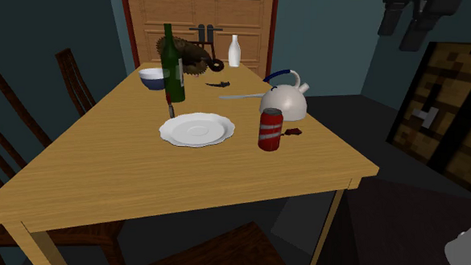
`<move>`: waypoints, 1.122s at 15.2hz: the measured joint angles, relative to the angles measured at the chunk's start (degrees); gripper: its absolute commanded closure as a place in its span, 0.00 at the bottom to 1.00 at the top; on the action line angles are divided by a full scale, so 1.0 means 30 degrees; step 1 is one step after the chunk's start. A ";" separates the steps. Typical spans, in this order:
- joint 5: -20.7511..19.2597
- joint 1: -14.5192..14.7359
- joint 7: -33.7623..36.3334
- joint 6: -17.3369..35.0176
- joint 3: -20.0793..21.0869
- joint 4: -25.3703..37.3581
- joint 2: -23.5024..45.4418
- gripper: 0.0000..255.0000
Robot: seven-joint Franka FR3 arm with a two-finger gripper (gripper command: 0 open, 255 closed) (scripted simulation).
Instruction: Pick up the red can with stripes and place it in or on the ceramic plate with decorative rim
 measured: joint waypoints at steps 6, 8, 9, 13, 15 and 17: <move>-0.0191 -0.0437 -0.0492 0.2342 -0.1051 -0.0359 0.1965 0.00; -0.0241 -0.0630 -0.0757 0.3621 -0.1570 -0.0510 0.3078 0.00; -0.0272 -0.0740 -0.0944 0.4214 -0.1862 -0.0429 0.3731 0.00; -0.0152 -0.1038 -0.1617 0.6354 -0.2879 -0.0191 0.6087 0.00; -0.0016 -0.1191 -0.2108 0.7295 -0.3444 0.0221 0.7446 0.00; 0.0285 -0.1211 -0.2424 0.8433 -0.3841 0.0548 0.8966 0.00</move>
